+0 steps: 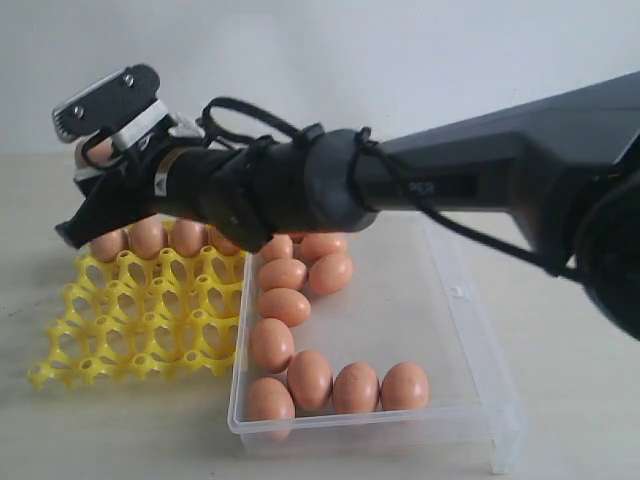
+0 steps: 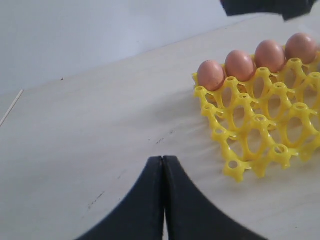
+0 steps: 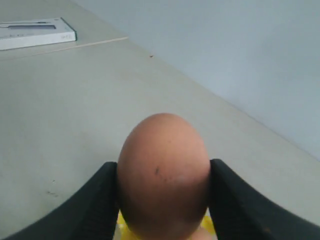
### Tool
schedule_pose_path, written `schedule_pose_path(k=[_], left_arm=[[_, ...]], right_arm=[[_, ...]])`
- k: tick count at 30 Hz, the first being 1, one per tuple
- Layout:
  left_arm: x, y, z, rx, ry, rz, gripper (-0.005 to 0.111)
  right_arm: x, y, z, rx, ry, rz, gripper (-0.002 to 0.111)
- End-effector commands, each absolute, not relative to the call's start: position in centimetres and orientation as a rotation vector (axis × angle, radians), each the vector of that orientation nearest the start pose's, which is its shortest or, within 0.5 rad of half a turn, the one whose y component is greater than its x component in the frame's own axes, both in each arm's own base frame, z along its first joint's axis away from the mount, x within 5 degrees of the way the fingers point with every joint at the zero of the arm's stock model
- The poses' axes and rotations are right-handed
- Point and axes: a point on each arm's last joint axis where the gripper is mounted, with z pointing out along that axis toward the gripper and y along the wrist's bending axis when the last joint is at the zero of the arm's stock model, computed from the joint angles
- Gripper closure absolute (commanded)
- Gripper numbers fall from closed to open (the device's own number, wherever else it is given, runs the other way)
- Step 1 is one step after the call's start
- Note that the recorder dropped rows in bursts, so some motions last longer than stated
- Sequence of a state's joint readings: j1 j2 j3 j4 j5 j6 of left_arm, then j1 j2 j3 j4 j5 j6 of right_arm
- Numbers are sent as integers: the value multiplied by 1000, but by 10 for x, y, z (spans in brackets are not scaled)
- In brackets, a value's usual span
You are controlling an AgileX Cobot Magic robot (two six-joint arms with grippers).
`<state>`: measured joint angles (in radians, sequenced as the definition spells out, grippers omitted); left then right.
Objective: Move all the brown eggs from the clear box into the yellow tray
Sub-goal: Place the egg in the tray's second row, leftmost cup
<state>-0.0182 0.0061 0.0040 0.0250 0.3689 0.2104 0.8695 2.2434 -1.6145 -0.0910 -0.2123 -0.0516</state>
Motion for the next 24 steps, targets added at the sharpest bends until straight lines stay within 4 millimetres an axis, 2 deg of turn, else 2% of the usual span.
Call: schedule_pose_path(k=[1,4,9,17,24], left_arm=[[53,0,181,223,1834,154,107],[53,0,181,223,1834,154,107],[53,0,181,223,1834,154,107],[53,0,181,223,1834,154,107],[53,0,181,223,1834,154,107]], right_arm=[[324,410,156,-961,1670,558,108],[327,418,139,-913,1713,615,108],[332,430,129,-872,1744,670,108],[333,433,111,-842,1833,684,108],[333,433,104,-791,1861,726,91]])
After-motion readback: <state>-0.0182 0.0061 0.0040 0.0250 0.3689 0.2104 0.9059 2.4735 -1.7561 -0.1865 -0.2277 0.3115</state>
